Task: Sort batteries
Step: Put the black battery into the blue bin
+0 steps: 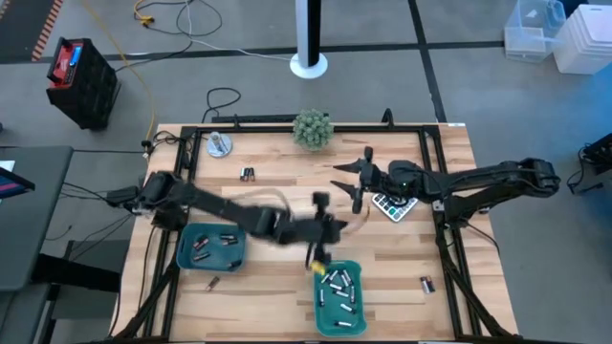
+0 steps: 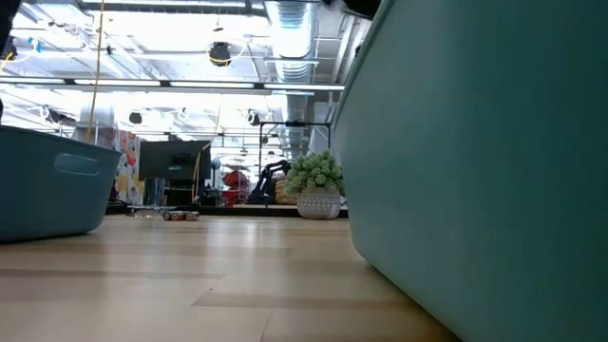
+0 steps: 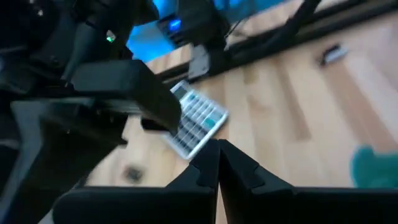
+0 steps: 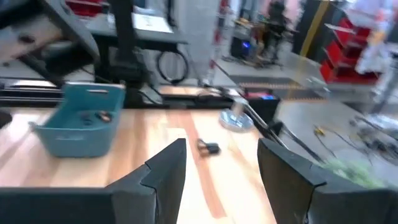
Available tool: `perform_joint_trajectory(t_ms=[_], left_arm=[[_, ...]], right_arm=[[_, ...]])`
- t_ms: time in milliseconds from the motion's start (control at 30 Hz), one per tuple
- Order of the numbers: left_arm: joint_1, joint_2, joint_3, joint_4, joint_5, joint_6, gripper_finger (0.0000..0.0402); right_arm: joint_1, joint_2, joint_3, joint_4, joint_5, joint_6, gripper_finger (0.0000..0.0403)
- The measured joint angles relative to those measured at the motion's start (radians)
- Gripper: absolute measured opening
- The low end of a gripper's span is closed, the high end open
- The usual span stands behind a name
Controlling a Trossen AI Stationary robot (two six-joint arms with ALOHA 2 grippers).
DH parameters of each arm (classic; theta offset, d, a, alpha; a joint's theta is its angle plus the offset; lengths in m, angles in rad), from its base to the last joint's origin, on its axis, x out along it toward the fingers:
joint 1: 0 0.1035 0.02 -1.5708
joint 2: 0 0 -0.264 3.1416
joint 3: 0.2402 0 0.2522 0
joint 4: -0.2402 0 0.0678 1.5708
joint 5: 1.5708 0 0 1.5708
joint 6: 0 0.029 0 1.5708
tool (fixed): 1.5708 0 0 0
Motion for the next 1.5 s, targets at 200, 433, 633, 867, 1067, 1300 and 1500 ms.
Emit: perform_joint_trajectory(t_ms=[200, 433, 633, 867, 1067, 1300, 1500], left_arm=[[0.201, 0.000, 0.000, 0.038, 0.272, -0.062, 0.0000], [0.264, -0.097, -0.183, 0.264, 0.326, -0.075, 0.0000], [0.285, -0.360, -0.570, 0.491, 0.327, -0.084, 0.0000], [0.290, -0.648, -0.905, 0.556, 0.212, -0.129, 0.0000], [0.351, -0.841, -1.096, 0.671, 0.163, -0.122, 0.0000], [0.527, -0.942, -1.182, 0.643, 0.230, -0.245, 0.0000], [0.593, -0.935, -1.184, 0.593, 0.357, -0.273, 0.0000]], right_arm=[[-0.032, -0.125, -0.110, -0.015, 0.134, 0.036, 0.0212], [-0.108, -0.290, -0.238, -0.031, 0.154, 0.063, 0.0212], [-0.157, -0.334, -0.246, -0.119, 0.153, 0.060, 0.0212], [-0.229, -0.301, -0.246, -0.128, 0.136, 0.074, 0.0212], [-0.300, -0.213, -0.246, -0.131, 0.039, 0.194, 0.0212], [-0.330, -0.102, -0.212, -0.124, 0.033, 0.237, 0.0212], [-0.330, -0.022, -0.129, -0.154, 0.033, 0.224, 0.0212]])
